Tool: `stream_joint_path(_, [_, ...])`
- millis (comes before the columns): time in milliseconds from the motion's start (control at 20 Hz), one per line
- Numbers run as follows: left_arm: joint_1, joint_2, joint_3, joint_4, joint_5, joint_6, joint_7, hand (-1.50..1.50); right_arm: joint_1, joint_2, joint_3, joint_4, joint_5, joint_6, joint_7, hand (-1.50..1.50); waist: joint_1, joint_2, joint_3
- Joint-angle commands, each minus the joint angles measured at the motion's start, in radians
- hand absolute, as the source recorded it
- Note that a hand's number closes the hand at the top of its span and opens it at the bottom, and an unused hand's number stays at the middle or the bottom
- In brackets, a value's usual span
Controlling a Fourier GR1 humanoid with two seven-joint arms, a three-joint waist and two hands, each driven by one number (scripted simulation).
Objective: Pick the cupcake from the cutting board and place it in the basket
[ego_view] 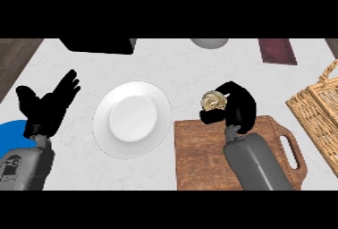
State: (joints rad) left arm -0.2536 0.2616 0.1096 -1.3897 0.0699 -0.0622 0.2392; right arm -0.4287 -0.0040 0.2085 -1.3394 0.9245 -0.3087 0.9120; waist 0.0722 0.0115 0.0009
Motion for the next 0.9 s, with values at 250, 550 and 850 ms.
stream_joint_path(250, [-0.006, 0.005, 0.007, 0.033, -0.009, -0.001, -0.023, 0.0, -0.35, 0.004, 0.138, 0.128, 0.235, -0.383, 0.311, 1.5, -0.004, -0.007, -0.003])
stream_joint_path(550, [-0.008, 0.019, 0.023, 0.017, 0.004, -0.004, 0.01, 0.0, -0.507, 0.004, 0.096, 0.151, 0.391, -0.242, 0.513, 1.5, -0.041, -0.017, -0.003])
stream_joint_path(850, [-0.008, 0.014, 0.045, 0.07, -0.013, 0.021, -0.043, 0.0, -0.642, 0.004, -0.013, 0.213, 0.477, -0.116, 0.528, 1.5, -0.063, -0.012, -0.003])
